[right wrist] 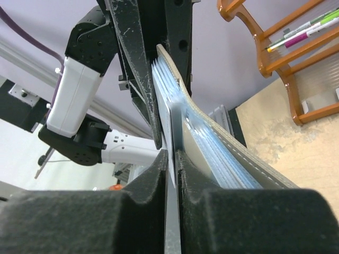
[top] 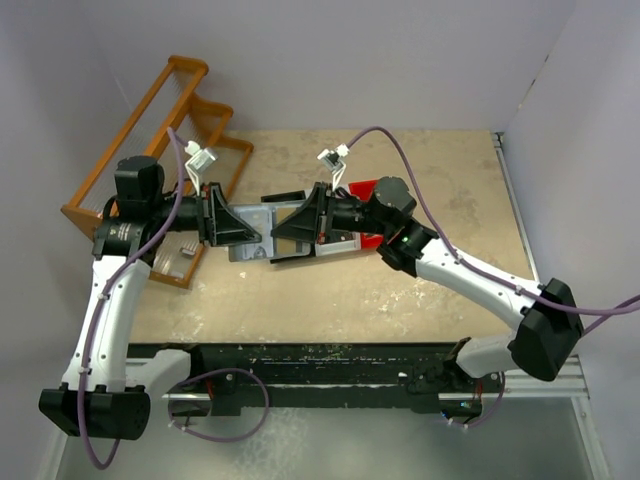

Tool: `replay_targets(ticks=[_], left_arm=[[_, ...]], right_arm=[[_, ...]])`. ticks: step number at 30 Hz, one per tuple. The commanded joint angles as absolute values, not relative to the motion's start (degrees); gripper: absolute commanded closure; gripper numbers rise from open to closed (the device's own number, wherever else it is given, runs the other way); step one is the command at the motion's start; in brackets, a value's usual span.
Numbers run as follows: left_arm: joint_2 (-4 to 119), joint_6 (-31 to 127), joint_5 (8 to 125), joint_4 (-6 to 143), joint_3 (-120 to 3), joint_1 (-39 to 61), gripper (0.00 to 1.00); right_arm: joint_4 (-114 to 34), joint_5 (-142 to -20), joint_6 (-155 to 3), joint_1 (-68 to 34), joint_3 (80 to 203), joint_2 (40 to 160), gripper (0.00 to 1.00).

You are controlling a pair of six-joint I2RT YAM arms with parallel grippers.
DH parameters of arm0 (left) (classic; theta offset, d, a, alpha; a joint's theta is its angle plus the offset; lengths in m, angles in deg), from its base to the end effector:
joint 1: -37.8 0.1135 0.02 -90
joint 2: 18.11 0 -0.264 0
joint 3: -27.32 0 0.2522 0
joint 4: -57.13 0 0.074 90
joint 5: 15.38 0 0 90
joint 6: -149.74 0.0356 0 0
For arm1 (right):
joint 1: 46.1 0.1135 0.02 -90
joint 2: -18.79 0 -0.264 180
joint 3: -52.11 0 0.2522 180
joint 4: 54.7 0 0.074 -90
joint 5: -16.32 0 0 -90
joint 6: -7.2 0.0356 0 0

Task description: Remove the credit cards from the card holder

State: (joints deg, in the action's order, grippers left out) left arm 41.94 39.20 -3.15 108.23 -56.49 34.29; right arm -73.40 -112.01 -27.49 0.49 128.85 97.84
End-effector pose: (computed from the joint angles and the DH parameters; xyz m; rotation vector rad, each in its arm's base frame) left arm 0.1890 -0.0464 0.4064 0.6003 1.8888 -1.6289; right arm 0.2036 0.2474 0.3913 -0.5747 1.5328 1.8660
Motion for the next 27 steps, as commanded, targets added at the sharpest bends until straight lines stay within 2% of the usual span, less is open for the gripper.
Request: replay_targets(ticks=[1,5,14,17,21,25,27], left_arm=[[40.2,37.6,-9.5,104.6,-55.9,33.1,0.80],[39.8,38.2,-10.9,104.8,-55.0,33.1,0.74],[39.2,37.9,-16.0,104.9,-55.9,33.1,0.65],[39.0,38.1,-17.4,105.1,-56.3,33.1,0.65],[38.5,39.0,-17.8,105.7,-56.9,33.1,0.69],[38.8,39.0,-17.1,106.1,-56.9,33.1,0.81],[39.1,38.9,-16.9,106.4,-57.0,33.1,0.81]], right_arm=[[-79.3,-108.7,-25.2,1.8,128.4,99.8,0.91],[-80.4,-107.2,-24.3,1.8,127.0,99.7,1.00],[-83.6,-107.0,-21.9,1.8,122.5,98.6,1.00],[-84.3,-107.4,-21.4,1.8,121.0,97.7,1.00],[-84.9,-107.5,-21.2,1.8,120.0,96.4,1.00],[-85.5,-107.8,-21.1,1.8,119.2,95.7,1.00],[-86.2,-107.8,-21.0,1.8,118.4,95.2,1.00]])
